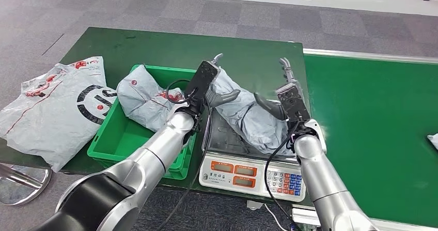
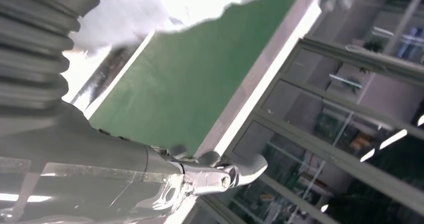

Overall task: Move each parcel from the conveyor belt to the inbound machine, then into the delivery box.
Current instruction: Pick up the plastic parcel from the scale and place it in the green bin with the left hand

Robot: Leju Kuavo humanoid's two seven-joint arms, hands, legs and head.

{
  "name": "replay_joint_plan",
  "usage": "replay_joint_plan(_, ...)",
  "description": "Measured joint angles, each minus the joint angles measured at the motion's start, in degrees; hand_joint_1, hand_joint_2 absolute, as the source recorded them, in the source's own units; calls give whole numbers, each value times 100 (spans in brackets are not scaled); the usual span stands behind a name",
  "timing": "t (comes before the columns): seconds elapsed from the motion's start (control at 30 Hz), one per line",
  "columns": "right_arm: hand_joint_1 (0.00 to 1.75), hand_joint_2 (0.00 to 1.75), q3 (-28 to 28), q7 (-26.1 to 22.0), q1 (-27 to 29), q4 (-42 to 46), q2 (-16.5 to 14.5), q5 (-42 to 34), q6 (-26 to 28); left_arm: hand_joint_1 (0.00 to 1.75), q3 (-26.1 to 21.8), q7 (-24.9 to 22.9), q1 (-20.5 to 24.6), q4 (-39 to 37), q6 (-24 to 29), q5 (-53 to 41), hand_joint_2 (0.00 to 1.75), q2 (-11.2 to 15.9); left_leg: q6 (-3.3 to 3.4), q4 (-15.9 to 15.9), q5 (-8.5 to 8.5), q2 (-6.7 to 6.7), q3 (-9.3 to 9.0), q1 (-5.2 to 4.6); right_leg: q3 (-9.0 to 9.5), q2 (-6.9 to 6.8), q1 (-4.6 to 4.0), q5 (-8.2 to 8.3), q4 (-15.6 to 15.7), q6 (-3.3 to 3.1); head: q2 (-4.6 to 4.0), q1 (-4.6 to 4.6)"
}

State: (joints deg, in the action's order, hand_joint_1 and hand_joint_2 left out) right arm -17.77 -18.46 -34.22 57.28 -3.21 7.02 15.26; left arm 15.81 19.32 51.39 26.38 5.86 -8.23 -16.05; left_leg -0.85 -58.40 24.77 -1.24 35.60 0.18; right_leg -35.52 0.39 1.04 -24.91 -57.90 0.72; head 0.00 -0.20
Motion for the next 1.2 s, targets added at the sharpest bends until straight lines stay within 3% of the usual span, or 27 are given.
replay_joint_plan(0.27,0,0,416,-226,-231,-339,45,-930,-282,0,520,-595,40,-217,-695,-919,175,22,0,-1,0,-6,0,-1,3,-5,1,0,0,0,0,-1)
replay_joint_plan(0.47,0,0,606,-332,-313,-555,121,-1144,-361,0,912,-670,50,-401,-839,-1220,175,56,0,-1,0,-4,0,-1,3,-4,0,0,0,0,0,0)
replay_joint_plan(0.77,0,0,799,-344,-316,-602,332,-1401,-317,0,1557,-747,43,-613,-1490,-2123,175,164,1,-1,0,-7,-1,-1,9,-9,1,0,1,0,0,0)
replay_joint_plan(0.8,0,0,815,-336,-325,-606,343,-1398,-301,29,1667,-732,45,-634,-1644,-2317,175,186,1,-1,1,-8,-2,-1,10,-9,1,0,1,1,0,0)
replay_joint_plan(0.9,0,0,892,-291,-369,-618,355,-1315,-251,160,2158,-559,100,-693,-2187,-3001,175,269,4,-1,2,-16,-12,-1,24,-19,0,-3,2,3,0,-1)
replay_joint_plan(0.93,0,0,915,-263,-381,-618,356,-1271,-247,175,2340,-473,139,-708,-2355,-3198,175,298,5,0,3,-22,-19,-1,34,-25,0,-6,3,3,0,-1)
replay_joint_plan(1.1,0,0,934,-113,-425,-618,356,-1067,-247,175,3152,-154,414,-742,-2849,-3734,175,415,12,2,16,-30,-70,-1,91,-33,0,-20,5,7,0,-2)
replay_joint_plan(1.2,0,0,934,-92,-457,-618,356,-1050,-247,175,3372,-123,493,-751,-2888,-3762,175,443,16,2,25,-27,-97,-1,116,-31,0,-26,6,10,0,-2)
